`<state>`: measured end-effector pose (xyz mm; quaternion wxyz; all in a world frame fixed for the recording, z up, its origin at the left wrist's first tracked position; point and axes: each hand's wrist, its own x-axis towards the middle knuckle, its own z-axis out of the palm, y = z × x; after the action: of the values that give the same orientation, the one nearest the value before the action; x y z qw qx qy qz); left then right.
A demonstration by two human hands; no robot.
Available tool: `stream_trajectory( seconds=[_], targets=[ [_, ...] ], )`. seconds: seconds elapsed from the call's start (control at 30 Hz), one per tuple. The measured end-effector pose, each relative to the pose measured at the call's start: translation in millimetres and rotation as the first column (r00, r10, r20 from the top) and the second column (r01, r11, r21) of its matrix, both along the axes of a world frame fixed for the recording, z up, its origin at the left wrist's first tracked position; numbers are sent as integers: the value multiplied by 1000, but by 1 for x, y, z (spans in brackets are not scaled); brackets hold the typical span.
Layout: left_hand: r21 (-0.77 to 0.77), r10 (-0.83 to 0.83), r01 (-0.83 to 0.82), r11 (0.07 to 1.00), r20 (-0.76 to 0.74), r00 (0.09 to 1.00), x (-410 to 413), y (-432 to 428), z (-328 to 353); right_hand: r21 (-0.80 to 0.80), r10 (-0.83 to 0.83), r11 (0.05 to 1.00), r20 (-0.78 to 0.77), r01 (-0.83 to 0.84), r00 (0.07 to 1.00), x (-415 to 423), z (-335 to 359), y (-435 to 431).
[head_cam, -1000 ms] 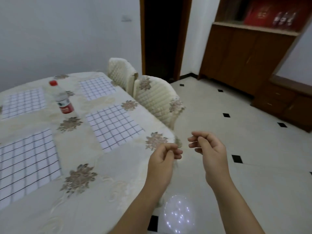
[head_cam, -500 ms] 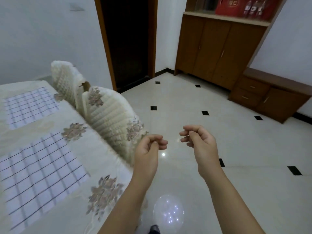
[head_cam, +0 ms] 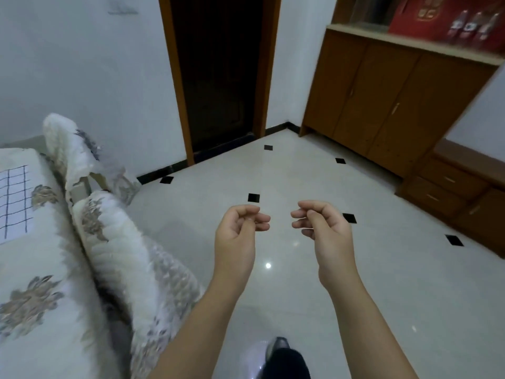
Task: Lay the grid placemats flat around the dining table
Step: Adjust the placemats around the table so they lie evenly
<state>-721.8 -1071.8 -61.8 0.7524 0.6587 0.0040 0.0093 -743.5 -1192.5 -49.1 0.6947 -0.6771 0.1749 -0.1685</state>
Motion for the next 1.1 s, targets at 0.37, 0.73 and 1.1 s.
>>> stream_trajectory(
  seconds=[0.37, 0.73, 1.1],
  targets=[
    [25, 341, -340, 940, -80, 937, 200, -56, 5, -88, 307, 948, -22, -307, 952, 238, 16, -77],
    [15, 524, -525, 851, -94, 847, 415, -13, -29, -74, 553, 825, -101, -560, 827, 474, -21, -21],
    [-61, 715, -719, 692, -79, 695, 647, 120, -11, -170, 768, 624, -49, -763, 639, 733, 6, 130]
  ],
)
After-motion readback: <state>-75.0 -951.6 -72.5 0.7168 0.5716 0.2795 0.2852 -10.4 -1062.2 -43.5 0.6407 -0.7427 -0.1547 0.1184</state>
